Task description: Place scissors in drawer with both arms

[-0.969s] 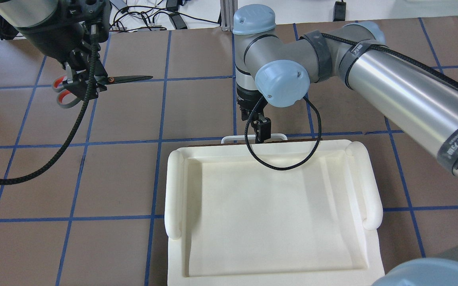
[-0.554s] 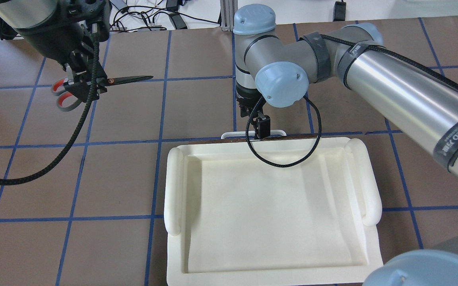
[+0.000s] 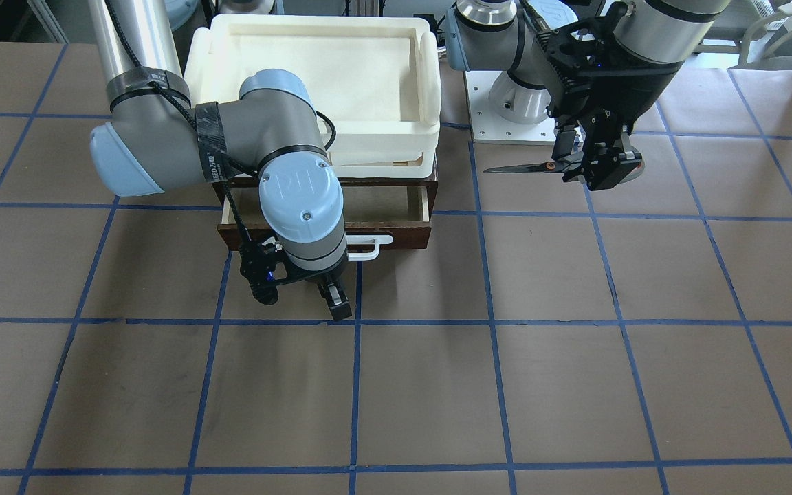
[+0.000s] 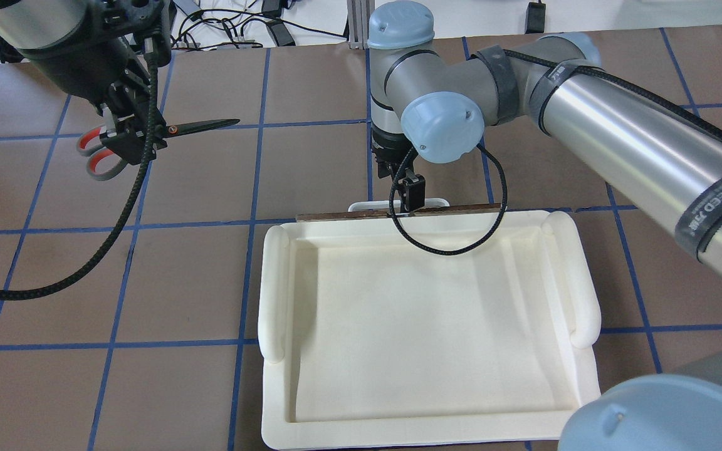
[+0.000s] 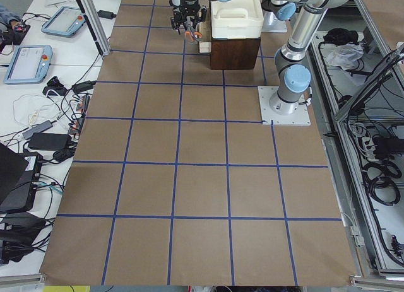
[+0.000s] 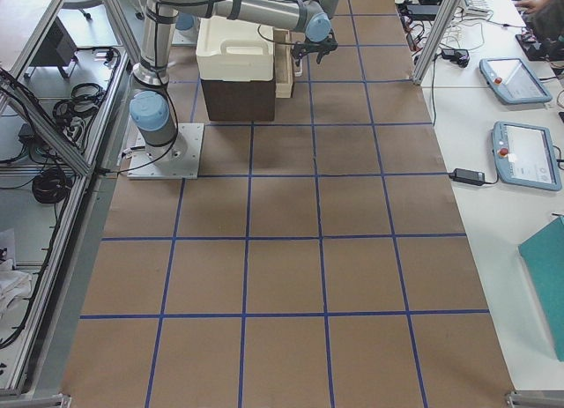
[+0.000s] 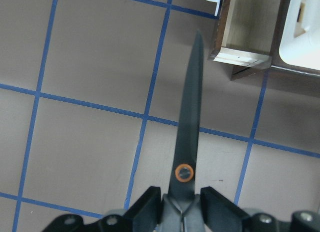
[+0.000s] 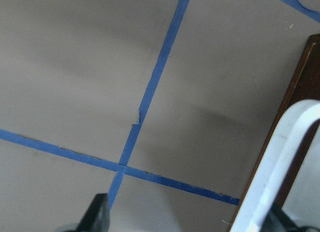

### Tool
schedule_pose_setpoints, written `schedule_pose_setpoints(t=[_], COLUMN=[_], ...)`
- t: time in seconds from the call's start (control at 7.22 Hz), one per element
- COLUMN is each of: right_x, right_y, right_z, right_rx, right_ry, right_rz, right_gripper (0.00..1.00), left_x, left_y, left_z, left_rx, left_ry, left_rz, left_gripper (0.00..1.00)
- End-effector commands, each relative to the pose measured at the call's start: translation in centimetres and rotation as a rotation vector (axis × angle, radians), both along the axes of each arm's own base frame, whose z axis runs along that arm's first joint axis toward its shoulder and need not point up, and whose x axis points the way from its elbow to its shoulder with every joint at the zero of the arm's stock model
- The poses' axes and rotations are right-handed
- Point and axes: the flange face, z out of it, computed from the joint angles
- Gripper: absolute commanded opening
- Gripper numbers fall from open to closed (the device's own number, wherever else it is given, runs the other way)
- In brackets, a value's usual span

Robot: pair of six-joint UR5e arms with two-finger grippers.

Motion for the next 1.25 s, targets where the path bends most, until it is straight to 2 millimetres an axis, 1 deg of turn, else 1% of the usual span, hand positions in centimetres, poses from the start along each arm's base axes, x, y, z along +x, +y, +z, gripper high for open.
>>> schedule_pose_setpoints(t=[0.0,0.14,0.28,0.42,0.55,0.69,0.83,1.11], right_x=[0.1,0.1,-0.1,0.0,0.0,0.0,0.0,0.1], right_y=[-0.4,-0.5,-1.2,-1.4,-1.5,-1.6,-1.7,-2.0], right_z=[-0.2,0.0,0.8,1.2,0.8,0.8,1.0,1.2], right_rx=[-0.010,-0.018,-0.036,-0.044,-0.037,-0.039,-0.046,-0.052], right_ry=[-0.004,-0.006,-0.009,-0.013,-0.011,-0.012,-0.007,-0.009], right_rz=[0.003,0.002,0.001,0.001,0.002,0.014,0.020,0.021], right_gripper=[1.00,1.00,1.00,1.00,1.00,1.00,1.00,1.00], left_x=[0.0,0.1,0.1,0.0,0.0,0.0,0.0,0.1], left_y=[0.3,0.1,0.1,-0.4,-0.4,-0.3,-0.3,-0.3], left_z=[0.3,0.0,0.0,-0.6,-0.7,-0.4,-0.5,-0.4], left_rx=[-0.001,0.002,0.002,0.014,0.015,0.010,0.015,0.012], left_ry=[-0.005,-0.007,-0.007,0.000,-0.001,0.002,-0.001,-0.004], left_rz=[0.004,0.005,0.004,0.006,0.017,0.020,0.061,0.065], left_gripper=[0.24,0.24,0.24,0.24,0.24,0.23,0.23,0.23])
